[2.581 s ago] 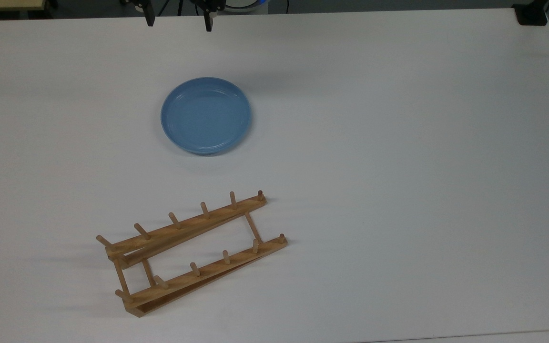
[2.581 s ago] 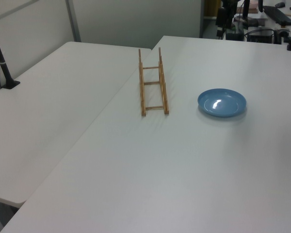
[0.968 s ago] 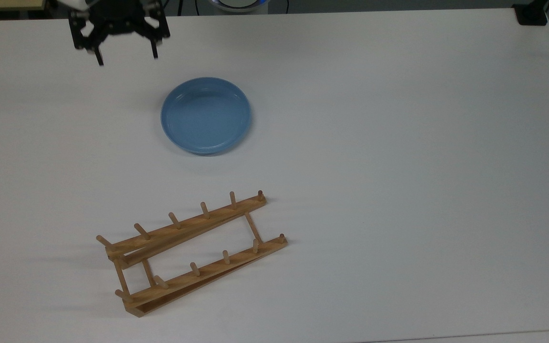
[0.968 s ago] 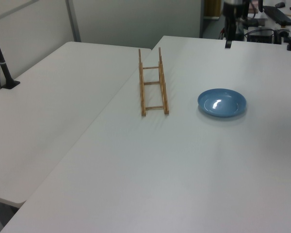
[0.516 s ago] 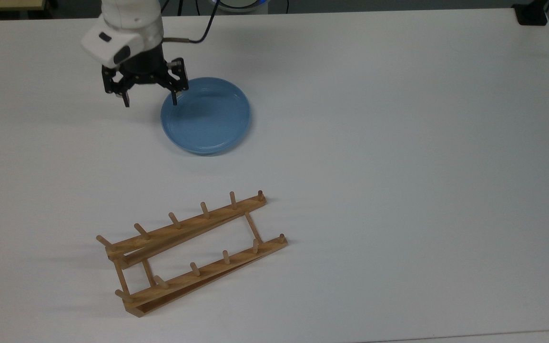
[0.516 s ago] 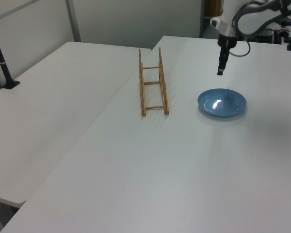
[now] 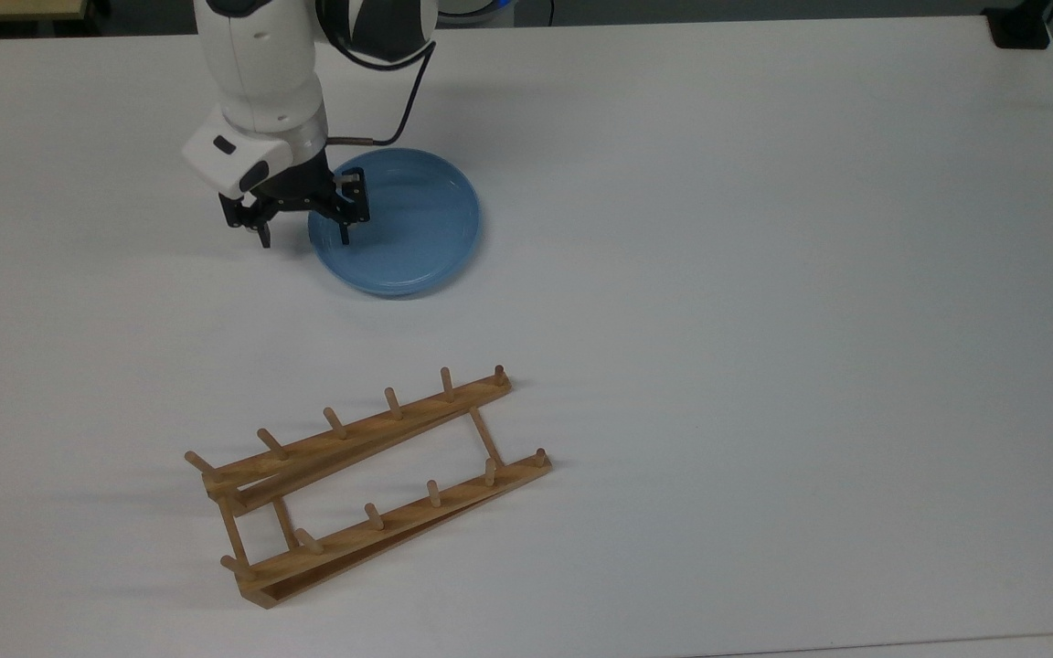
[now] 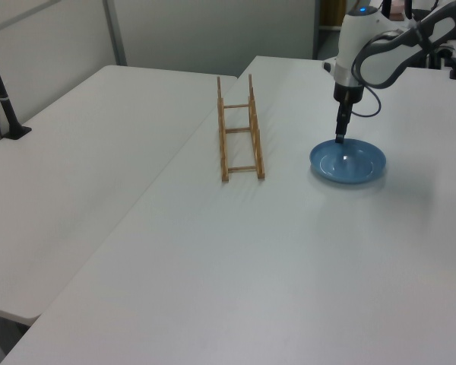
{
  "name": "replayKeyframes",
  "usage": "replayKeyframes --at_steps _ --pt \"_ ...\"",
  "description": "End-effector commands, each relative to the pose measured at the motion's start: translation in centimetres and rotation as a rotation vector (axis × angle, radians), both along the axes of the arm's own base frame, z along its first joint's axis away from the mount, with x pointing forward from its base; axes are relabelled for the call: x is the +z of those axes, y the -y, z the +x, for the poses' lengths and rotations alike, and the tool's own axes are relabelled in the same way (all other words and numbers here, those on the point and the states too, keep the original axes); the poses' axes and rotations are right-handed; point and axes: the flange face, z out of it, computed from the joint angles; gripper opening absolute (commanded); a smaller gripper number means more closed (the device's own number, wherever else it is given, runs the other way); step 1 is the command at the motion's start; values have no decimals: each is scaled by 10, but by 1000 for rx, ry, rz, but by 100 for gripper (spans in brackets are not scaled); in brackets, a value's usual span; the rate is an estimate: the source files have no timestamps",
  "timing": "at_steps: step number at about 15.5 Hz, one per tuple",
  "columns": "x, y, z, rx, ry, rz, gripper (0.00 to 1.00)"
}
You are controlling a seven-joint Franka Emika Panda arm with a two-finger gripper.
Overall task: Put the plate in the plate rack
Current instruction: 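Close the gripper on the plate rim and tilt the plate up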
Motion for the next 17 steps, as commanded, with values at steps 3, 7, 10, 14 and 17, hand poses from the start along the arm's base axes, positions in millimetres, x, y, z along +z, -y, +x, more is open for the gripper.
replayKeyframes --at_steps 3,7,10,14,17 --pt "-18 -25 10 -117 16 -55 59" --pt "-8 -21 14 -144 30 -54 22" --pt "4 -19 15 -149 52 -53 4" --pt "45 -25 20 -121 123 -58 0" --pt "72 -33 19 -66 161 -65 0"
